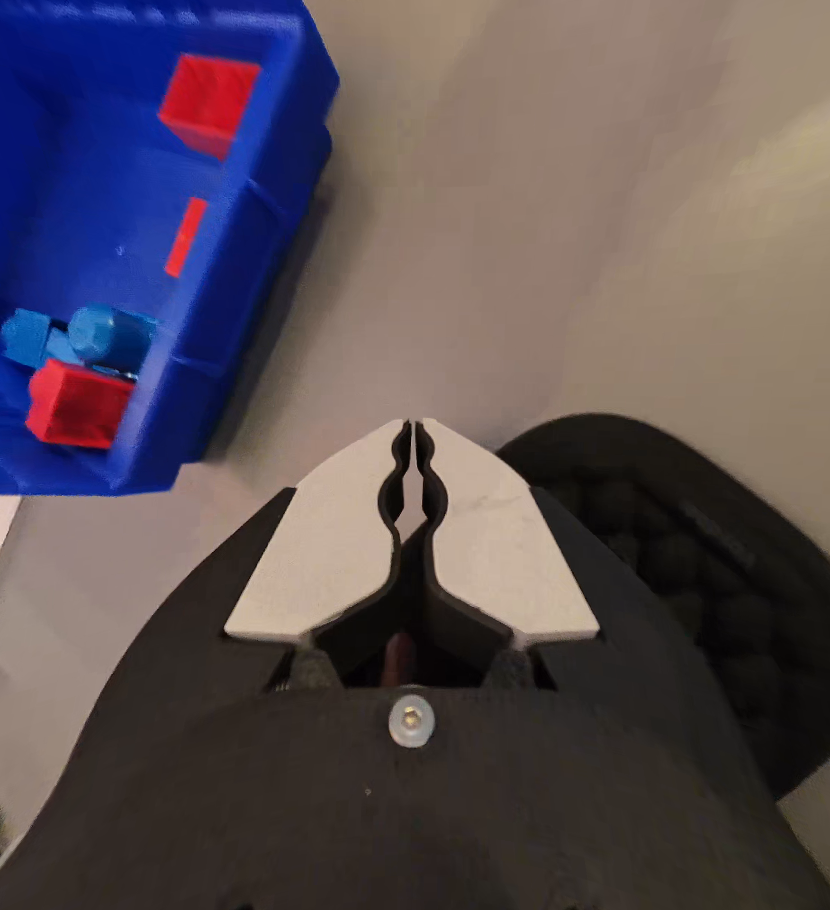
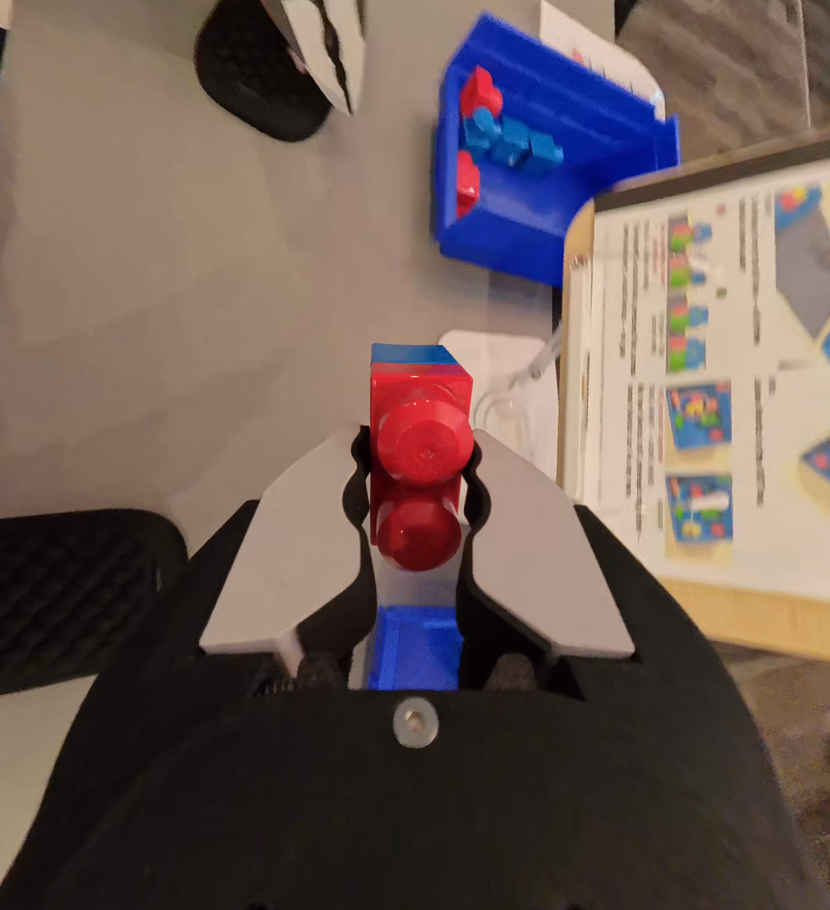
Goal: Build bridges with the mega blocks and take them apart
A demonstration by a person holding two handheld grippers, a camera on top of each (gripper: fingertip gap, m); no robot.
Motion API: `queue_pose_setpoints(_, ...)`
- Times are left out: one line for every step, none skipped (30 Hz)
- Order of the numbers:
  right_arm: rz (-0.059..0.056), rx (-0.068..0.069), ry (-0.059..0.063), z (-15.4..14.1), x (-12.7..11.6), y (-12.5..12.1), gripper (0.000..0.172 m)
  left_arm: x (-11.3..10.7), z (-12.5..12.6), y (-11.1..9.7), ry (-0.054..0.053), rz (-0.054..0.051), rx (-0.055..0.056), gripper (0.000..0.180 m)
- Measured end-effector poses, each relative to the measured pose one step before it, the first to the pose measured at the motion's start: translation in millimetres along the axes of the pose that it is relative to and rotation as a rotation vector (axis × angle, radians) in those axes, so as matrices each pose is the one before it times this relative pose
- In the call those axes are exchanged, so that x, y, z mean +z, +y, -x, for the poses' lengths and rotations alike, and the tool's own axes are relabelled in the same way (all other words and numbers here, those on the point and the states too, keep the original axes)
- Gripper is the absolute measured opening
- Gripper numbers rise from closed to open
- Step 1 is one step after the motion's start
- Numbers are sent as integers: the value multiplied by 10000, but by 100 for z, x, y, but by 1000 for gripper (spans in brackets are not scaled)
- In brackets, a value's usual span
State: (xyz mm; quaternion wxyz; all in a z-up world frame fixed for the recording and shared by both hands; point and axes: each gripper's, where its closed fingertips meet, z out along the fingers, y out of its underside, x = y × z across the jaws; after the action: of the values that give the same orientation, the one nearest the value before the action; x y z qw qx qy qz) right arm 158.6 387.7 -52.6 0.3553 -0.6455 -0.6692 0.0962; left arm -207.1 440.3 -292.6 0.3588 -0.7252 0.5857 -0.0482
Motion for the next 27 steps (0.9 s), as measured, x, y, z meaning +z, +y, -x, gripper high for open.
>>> queue_pose_setpoints(142,423,9,-606,-659,1219,36,-70,-30,363,-186,21,75,0)
queue_pose_setpoints(159,362,84,-741,-654,1285,37,-246,1,-30,-51,-125,-137,0)
queue_pose_setpoints(217,318,132,-827,-628,1340,37,-154,-64,37,71,8,-109,0)
queue_pose_setpoints(177,344,48,-779,-611,1263,37,-88,316,105,-292,84,168,0)
queue_pose_setpoints(107,398,9,-803,-589,1128,37,-44,139,-66,-252,-90,415,0)
queue_pose_setpoints(181,323,65,-848,-524,1147,37,163,-415,98,265,-28,173,0)
queue_pose_setpoints(276,242,46,-721,-405,1181,36,278,-276,178,278,13,-161,0)
queue_pose_setpoints(274,268,-47,-577,-275,1111,36,144,-16,24,189,-102,-248,0)
queue_pose_setpoints(205,215,-21,-592,-184,974,36,-47,-26,-190,228,-236,-174,0)
queue_pose_setpoints(179,145,-14,-555,-87,933,36,-29,-33,-46,215,-76,-104,0)
queue_pose_setpoints(252,142,-57,-483,3,1062,37,87,-44,85,148,60,-64,0)
queue_pose_setpoints(309,107,3,-532,79,1143,37,134,-29,76,79,90,-46,0)
queue_pose_setpoints(329,82,32,-547,165,1161,37,108,-105,66,86,98,31,0)
queue_pose_setpoints(358,29,1,-483,268,1182,37,47,-35,20,65,90,39,0)
queue_pose_setpoints(320,10,-7,-453,371,1089,37,56,59,-70,-11,21,-69,0)
queue_pose_setpoints(308,39,-82,-363,479,1012,36,68,-117,-53,40,-23,32,0)
queue_pose_setpoints(347,-10,-69,-382,633,1009,36,6,-116,31,60,82,127,0)
queue_pose_setpoints(348,-31,-63,-350,712,922,36,69,64,26,24,50,-106,0)
queue_pose_setpoints(287,-25,-54,-337,771,766,36,144,72,30,51,-12,-233,0)
queue_pose_setpoints(296,-38,-59,-288,831,699,36,68,-58,-5,131,-90,-190,0)
queue_pose_setpoints(357,-121,22,-364,906,773,37,-10,-78,-4,136,-56,-140,0)
queue_pose_setpoints(355,-101,51,-428,926,779,37,-18,-3,24,72,-4,-84,0)
queue_pose_setpoints(232,-12,-59,-312,910,606,37,39,-108,66,81,86,-4,0)
queue_pose_setpoints(33,-29,-104,-221,850,302,37,55,-158,0,25,31,141,0)
queue_pose_setpoints(-21,-81,-94,-196,822,234,37,-11,-192,-64,50,-52,66,0)
queue_pose_setpoints(93,-85,-132,-69,829,371,37,-31,-153,-34,67,-6,-150,0)
queue_pose_setpoints(131,-73,-65,-136,804,379,37,-1,-75,-18,-115,8,5,0)
